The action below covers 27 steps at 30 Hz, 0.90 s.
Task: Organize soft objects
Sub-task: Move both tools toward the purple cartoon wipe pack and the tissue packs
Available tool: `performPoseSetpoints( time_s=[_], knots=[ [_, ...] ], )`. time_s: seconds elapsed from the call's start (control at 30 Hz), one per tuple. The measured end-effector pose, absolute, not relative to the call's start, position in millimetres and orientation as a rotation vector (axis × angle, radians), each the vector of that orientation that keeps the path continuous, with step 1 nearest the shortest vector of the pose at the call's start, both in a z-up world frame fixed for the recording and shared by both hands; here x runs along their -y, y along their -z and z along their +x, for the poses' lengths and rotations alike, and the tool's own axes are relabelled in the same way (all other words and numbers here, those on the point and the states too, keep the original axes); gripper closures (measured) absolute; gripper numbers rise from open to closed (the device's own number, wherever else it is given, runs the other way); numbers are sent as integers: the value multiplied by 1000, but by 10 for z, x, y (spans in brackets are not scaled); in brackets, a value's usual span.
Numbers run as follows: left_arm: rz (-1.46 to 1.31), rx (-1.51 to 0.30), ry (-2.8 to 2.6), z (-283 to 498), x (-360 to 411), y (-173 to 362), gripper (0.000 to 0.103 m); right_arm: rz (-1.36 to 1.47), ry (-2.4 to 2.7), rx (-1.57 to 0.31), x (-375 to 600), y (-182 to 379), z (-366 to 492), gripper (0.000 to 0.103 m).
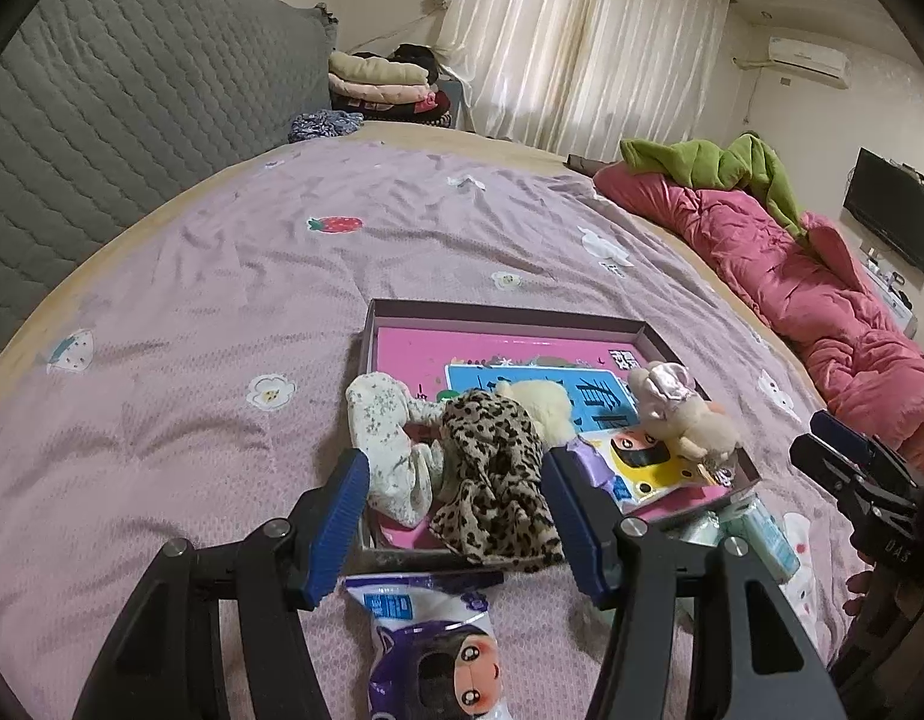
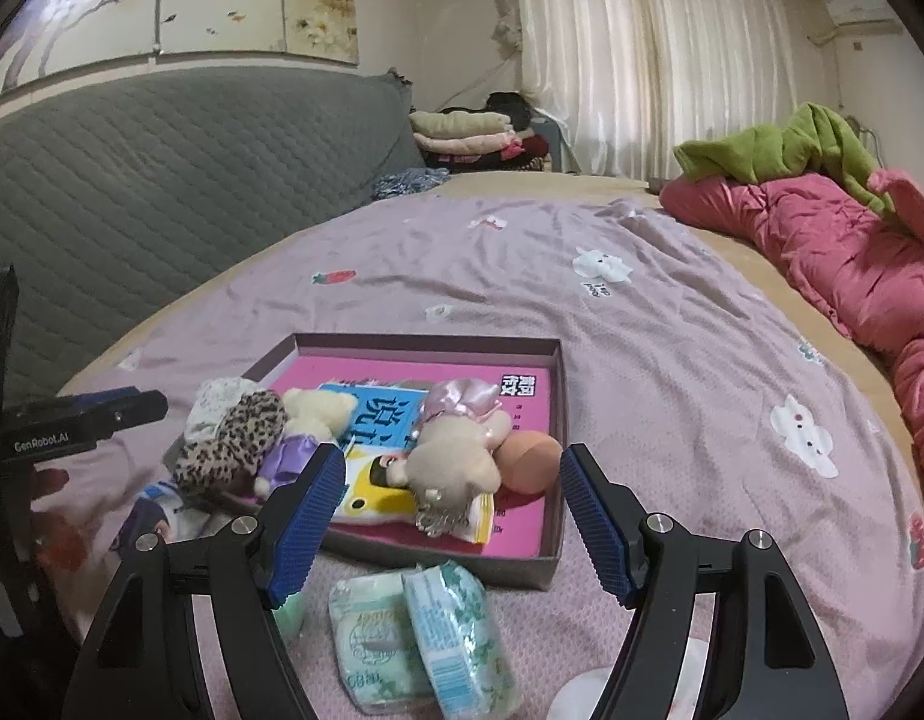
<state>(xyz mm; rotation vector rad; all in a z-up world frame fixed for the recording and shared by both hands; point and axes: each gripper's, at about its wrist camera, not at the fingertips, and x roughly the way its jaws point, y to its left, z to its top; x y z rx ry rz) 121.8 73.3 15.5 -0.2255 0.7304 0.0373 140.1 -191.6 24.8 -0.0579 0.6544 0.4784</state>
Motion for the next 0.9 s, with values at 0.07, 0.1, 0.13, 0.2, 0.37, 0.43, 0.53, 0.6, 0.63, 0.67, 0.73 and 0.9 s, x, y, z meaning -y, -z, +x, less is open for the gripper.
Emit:
performPoseSetpoints(
  time_s=[0.07, 0.1, 0.13, 0.2, 0.37, 0.43, 0.53, 0.6, 0.63, 0.67, 0.73, 0.9],
  knots=[
    [-237, -736, -33, 1184, -731, -154, 43, -56, -486, -651, 1918, -249, 1383, 28],
    [-244, -737, -31, 1166, -732, -152, 43, -55, -484, -646, 1925, -257, 1365, 28],
    [-249, -739, -28, 1146, -731, -149, 43, -52, -481, -642, 1939, -267, 1347, 28],
    [-238, -743, -29, 1112, -711, -147, 43, -36, -482, -635, 1978, -291, 1325, 28],
    [-221, -754, -28, 1019, -652, -142, 43, -30, -469, -631, 2043, -324, 1243, 27],
    [-218, -760, -26, 985, -633, -135, 43, -37, -469, -636, 2049, -320, 1210, 27],
    [-208, -775, -25, 926, -589, -116, 43, -47, -471, -646, 2046, -306, 1140, 27],
    [-207, -780, -22, 886, -565, -110, 43, -52, -479, -652, 2050, -297, 1103, 27],
    [-205, -783, -19, 863, -549, -106, 43, -59, -482, -655, 2045, -295, 1071, 27],
    [-204, -784, -18, 849, -539, -104, 43, -67, -485, -656, 2038, -293, 1049, 27],
    [-202, -790, -17, 821, -521, -93, 43, -89, -489, -654, 2023, -296, 988, 27],
    [-197, -806, -20, 752, -497, -69, 43, -97, -498, -675, 2004, -255, 887, 27]
  ],
)
